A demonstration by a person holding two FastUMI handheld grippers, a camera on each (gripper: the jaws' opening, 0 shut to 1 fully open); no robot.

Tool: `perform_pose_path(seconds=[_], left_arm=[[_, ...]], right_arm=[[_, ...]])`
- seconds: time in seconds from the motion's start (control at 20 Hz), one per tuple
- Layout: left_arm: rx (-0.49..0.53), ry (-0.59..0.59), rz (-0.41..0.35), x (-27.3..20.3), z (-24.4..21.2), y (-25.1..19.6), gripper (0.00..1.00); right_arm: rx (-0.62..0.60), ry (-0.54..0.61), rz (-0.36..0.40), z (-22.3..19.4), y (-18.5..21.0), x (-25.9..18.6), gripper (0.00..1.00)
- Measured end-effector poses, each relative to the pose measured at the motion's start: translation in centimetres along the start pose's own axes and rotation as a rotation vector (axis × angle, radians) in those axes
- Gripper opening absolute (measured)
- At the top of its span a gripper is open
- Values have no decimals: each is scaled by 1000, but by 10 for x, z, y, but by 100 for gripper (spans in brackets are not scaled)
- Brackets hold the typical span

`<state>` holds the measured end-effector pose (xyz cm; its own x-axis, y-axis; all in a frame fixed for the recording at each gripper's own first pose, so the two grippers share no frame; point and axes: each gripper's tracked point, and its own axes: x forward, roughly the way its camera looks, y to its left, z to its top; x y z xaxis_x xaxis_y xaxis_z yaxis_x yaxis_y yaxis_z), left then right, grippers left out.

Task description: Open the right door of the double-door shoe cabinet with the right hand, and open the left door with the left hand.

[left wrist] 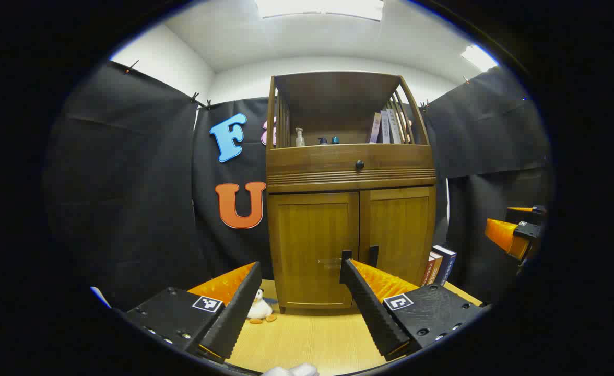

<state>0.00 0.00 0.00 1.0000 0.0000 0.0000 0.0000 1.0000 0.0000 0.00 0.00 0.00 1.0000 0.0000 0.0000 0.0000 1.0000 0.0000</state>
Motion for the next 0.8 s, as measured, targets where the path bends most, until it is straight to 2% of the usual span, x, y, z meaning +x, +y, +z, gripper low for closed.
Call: perform_pose_path(seconds=[0.15,0.45,0.5,0.55,0.6,0.8], left_arm=[[9,-32,-6,0,19,0,96],[6,-31,-30,-3,27,-5,96],[10,-30,-29,-5,27,-4,100],[12,-26,-27,-5,26,-3,100],[13,-25,-24,-7,25,-4,96],[16,-21,-12,-8,22,-3,96]], right_arm=[[-1,-11,-5,8,1,-2,100],[9,13,-8,9,5,-9,100],[10,18,-8,8,4,-10,100],[10,20,-9,8,2,-11,100],[11,20,-10,8,1,-12,100],[15,36,-11,3,-1,-13,100]])
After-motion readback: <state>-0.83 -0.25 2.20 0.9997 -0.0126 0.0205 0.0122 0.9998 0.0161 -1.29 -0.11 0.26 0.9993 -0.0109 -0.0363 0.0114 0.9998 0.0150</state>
